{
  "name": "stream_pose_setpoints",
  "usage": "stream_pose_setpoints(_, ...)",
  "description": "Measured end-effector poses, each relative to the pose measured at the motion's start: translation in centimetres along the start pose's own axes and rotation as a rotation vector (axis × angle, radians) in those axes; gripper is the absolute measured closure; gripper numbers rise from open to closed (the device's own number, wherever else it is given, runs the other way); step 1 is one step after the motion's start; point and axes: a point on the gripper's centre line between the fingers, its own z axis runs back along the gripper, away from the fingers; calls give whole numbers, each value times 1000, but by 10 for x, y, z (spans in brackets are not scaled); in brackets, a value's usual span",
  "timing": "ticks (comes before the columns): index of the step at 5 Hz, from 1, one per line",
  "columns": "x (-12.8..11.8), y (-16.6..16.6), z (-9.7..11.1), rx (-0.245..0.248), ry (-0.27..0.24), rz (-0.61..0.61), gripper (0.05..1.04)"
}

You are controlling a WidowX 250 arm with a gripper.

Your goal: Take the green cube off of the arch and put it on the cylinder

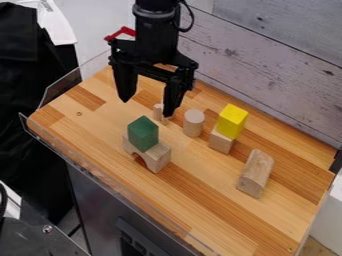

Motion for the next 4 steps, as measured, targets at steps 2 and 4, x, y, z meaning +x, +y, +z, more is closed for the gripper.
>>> stream_pose_setpoints(2,-5,2,-12,-6,26,-11,84)
stream_pose_setpoints(4,-5,4,-14,3,21,-28,84)
